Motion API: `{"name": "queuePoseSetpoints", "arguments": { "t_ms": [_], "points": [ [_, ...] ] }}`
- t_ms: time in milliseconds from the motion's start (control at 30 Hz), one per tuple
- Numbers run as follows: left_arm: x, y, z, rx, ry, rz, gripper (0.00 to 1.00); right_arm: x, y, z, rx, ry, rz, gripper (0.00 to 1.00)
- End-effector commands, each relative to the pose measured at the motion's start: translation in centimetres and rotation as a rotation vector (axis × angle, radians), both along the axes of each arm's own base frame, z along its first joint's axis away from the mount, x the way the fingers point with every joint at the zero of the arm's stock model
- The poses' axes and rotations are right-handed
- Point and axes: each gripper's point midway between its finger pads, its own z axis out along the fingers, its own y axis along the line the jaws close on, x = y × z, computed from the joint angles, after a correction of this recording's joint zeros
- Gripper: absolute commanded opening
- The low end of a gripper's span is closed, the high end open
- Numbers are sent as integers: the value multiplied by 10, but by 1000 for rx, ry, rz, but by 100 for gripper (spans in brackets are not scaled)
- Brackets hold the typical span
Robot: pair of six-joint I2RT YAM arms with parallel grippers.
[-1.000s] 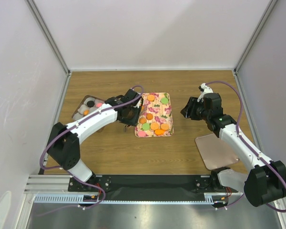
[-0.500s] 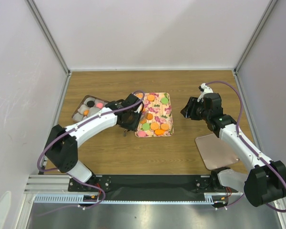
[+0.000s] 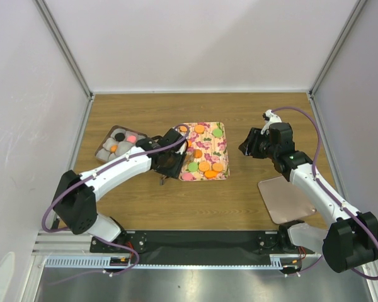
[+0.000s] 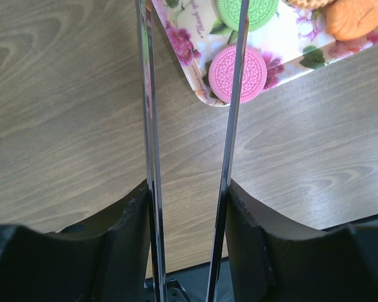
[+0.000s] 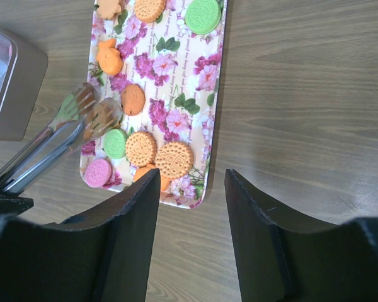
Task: Pack the cookies
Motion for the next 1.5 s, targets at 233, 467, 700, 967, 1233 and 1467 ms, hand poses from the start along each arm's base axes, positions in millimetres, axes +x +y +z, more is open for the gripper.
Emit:
{"name": "queuePoseSetpoints", "arguments": {
  "t_ms": [233,467,700,967,1233,1467],
  "points": [
    [-7,-8,7,-16,-15,-37,49,4,-2,13,4,-46,-12,51],
    [-8,-2,7,15,-19,-36,47,4,-2,12,6,-42,-9,51],
    [-8,0,3,34,-13,-38,45,4,-1,12,6,-42,-8,51],
    [-4,-1,4,44,-21,-40,37,4,-1,12,5,-43,-7,52],
    [13,-6,30,25,-103,-16,36,4,-1,13,6,-44,-8,51],
    [20,-12,42,5,-130,-16,36,3,-1,14,8,-44,-9,52]
  ]
}}
